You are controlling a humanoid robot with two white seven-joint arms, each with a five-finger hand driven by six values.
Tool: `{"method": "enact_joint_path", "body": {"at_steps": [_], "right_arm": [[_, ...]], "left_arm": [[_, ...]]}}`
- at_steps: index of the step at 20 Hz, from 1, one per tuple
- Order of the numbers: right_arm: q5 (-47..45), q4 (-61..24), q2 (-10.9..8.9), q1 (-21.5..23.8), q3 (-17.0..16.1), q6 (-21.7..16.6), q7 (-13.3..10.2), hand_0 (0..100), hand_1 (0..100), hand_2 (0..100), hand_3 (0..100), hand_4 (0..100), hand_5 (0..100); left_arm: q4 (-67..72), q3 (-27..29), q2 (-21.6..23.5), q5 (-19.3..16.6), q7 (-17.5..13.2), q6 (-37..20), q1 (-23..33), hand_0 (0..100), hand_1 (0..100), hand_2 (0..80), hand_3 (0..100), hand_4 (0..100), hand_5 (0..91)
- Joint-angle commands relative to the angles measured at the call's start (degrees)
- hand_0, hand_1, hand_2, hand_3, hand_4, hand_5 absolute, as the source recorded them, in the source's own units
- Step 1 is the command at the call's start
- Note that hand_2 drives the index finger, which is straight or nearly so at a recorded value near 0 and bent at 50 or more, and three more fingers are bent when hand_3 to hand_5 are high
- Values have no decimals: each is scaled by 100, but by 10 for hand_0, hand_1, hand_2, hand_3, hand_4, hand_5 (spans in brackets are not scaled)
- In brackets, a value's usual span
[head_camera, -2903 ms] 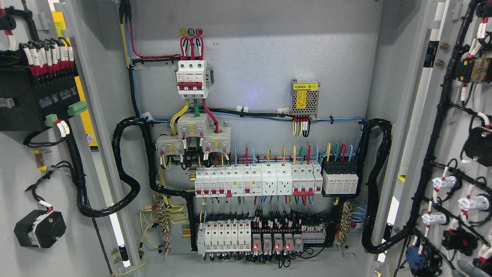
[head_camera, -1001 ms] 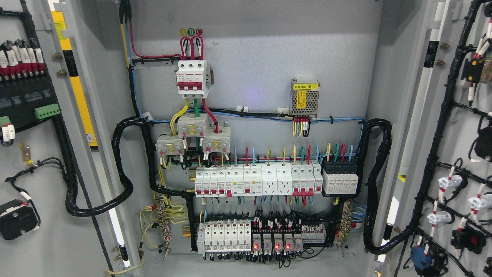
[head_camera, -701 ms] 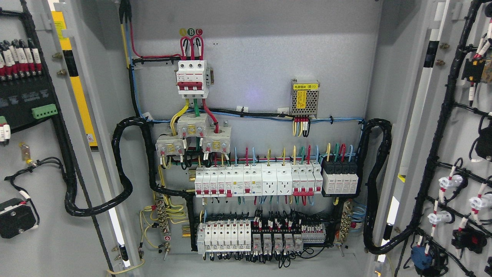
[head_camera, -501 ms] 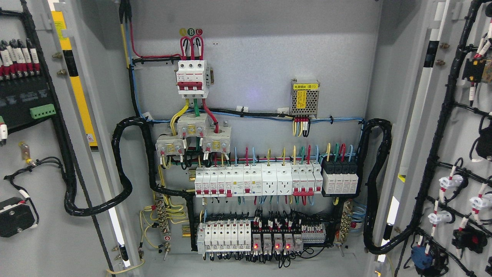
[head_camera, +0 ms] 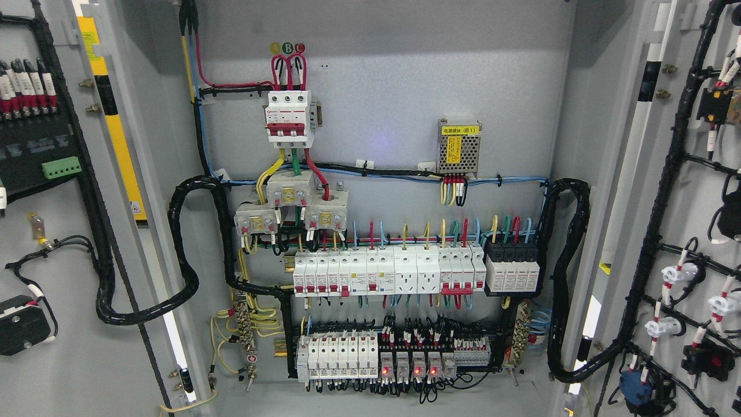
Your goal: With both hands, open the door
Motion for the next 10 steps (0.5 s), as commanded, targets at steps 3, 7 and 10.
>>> {"method": "enact_joint_path", "body": {"at_steps": [3,7,10], "right_arm": [[-44,9,2,-11,-121,4,-2,215,62,0,0,0,0],[-44,1,11,15,-42,-31,-2,215,62,0,0,0,0],[-53,-8,-6,15,37,-48,15,215,62,0,0,0,0]], "left_arm": [[-325,-18,5,6,4,-9,109,17,139,278,474,321,60],[-615,-97,-39,6,4,-9,267,16,140,274,466,320,57],[-966,-184,-153,15,4,-18,425,15,139,269,460,318,54]]}}
